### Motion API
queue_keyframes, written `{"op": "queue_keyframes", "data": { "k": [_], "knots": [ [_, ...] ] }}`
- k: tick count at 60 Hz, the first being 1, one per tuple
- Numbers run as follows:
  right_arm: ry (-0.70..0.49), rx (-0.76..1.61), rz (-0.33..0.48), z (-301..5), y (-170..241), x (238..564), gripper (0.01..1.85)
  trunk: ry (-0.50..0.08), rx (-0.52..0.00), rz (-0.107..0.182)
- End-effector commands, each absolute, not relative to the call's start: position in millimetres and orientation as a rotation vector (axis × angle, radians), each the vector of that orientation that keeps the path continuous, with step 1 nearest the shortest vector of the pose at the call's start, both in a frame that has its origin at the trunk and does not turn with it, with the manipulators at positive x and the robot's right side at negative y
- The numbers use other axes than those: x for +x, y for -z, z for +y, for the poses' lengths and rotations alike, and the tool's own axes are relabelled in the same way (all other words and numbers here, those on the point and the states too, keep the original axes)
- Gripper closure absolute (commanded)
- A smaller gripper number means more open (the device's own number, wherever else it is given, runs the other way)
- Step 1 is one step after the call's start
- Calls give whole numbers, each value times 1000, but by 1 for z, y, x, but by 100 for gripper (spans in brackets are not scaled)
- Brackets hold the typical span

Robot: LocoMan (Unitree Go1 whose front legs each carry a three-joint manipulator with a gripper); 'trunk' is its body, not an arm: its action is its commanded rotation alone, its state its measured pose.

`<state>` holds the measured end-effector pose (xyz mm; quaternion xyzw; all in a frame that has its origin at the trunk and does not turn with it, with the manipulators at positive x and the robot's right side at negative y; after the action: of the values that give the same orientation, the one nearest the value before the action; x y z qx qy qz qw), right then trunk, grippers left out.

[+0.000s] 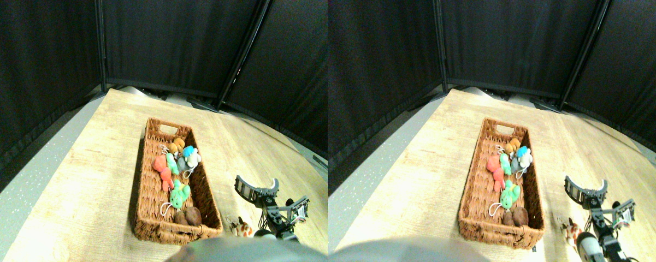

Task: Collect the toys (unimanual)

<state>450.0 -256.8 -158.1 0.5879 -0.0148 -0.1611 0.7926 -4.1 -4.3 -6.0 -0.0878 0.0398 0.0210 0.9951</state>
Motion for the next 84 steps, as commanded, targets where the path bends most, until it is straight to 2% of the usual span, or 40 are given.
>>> {"op": "queue_keyframes", "data": {
  "k": [1, 7, 27, 33, 36, 50, 61, 84],
  "knots": [
    [320, 1261, -51, -256, 151, 445, 93, -30, -198, 99],
    [348, 1282, -27, -257, 151, 433, 89, -22, -201, 105],
    [412, 1404, 61, -260, 162, 402, 92, -31, -221, 112],
    [402, 1435, 117, -255, 168, 394, 97, -34, -225, 113],
    [402, 1463, 148, -254, 175, 392, 92, -37, -229, 114],
    [409, 1474, 245, -262, 210, 391, 93, -49, -239, 113],
    [492, 1423, 312, -271, 237, 393, 93, -65, -254, 112],
    [521, 1416, 380, -272, 259, 405, 105, -87, -280, 114]
  ]
}}
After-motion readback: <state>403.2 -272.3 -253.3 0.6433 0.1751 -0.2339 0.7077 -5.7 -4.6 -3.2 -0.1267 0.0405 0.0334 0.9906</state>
